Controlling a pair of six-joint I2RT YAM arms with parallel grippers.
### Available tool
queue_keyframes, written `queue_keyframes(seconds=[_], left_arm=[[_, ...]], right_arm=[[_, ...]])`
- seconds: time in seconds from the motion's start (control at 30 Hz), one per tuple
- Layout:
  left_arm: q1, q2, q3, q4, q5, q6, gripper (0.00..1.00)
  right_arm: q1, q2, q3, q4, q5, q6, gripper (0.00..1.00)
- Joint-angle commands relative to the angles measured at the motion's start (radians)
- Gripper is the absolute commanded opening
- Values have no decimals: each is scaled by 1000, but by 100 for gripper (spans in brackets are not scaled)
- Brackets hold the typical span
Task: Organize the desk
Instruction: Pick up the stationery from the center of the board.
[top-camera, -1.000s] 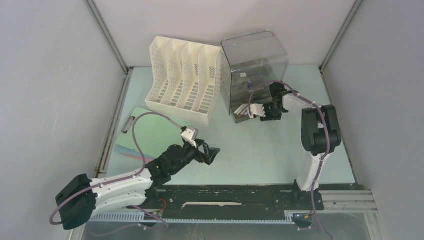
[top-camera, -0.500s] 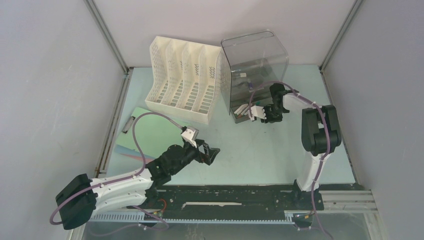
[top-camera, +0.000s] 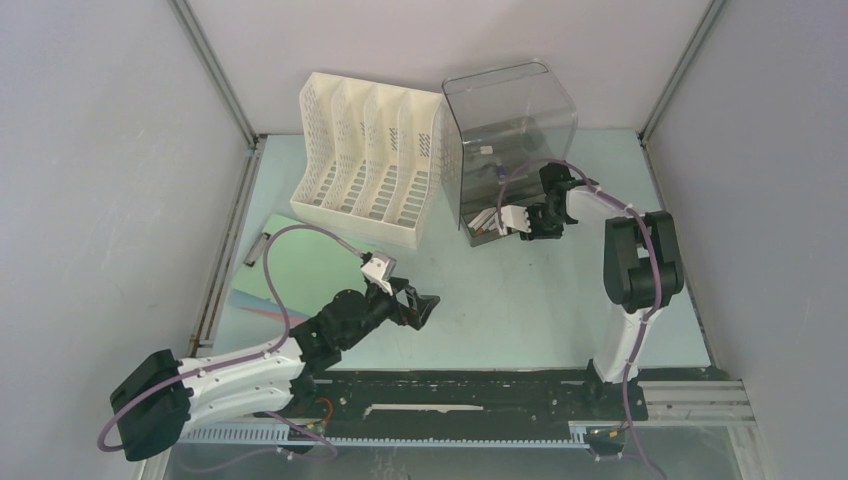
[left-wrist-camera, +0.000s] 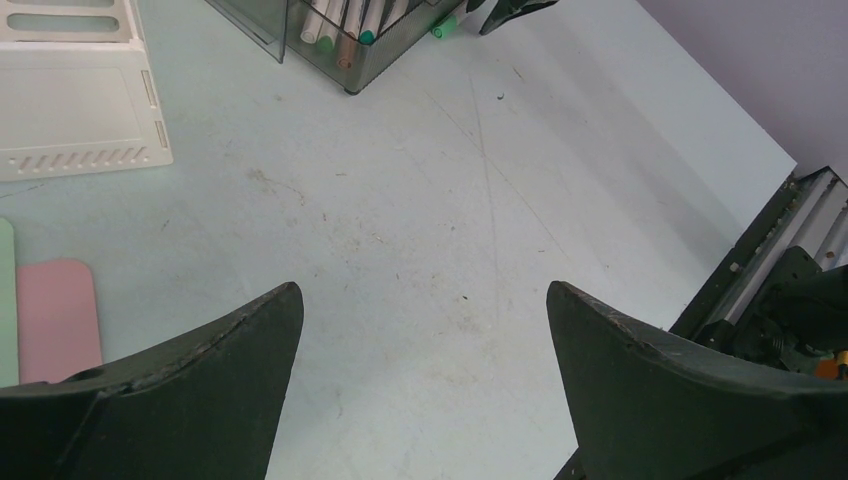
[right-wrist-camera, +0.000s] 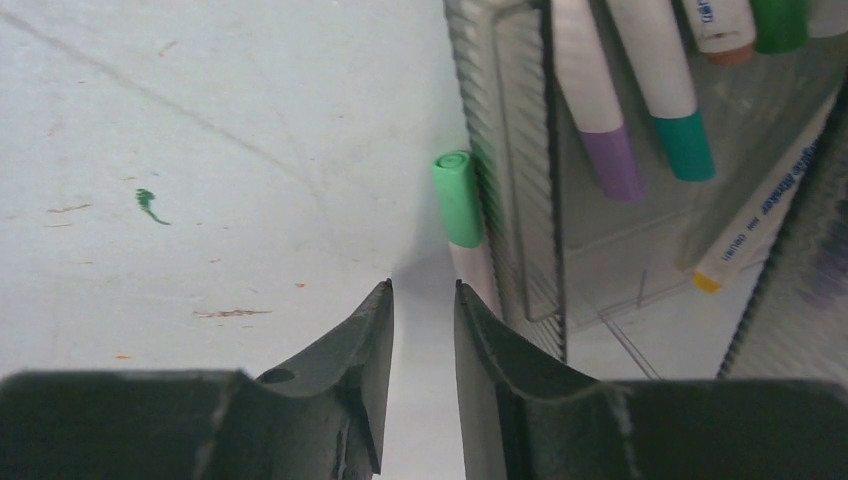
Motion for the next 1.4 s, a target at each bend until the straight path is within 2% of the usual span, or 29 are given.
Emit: queue_keyframes(seconds=[0.0, 0.3, 0.8, 1.2, 1.37], left_arm=[[6, -20, -1, 15, -15, 16, 100], [6, -28, -5, 9, -23, 18, 100], [6, -19, 2, 6, -25, 22, 100], [5, -16, 4, 8, -28, 26, 100], [6, -15, 8, 8, -20, 24, 100]], right_arm=[[-3, -41, 16, 62, 26, -1, 37], [-3, 15, 23, 79, 60, -30, 41], [-7, 154, 208, -193, 42, -32, 34], [16, 113, 111, -258, 45, -42, 25], [35, 114, 96, -241, 67, 84, 24]])
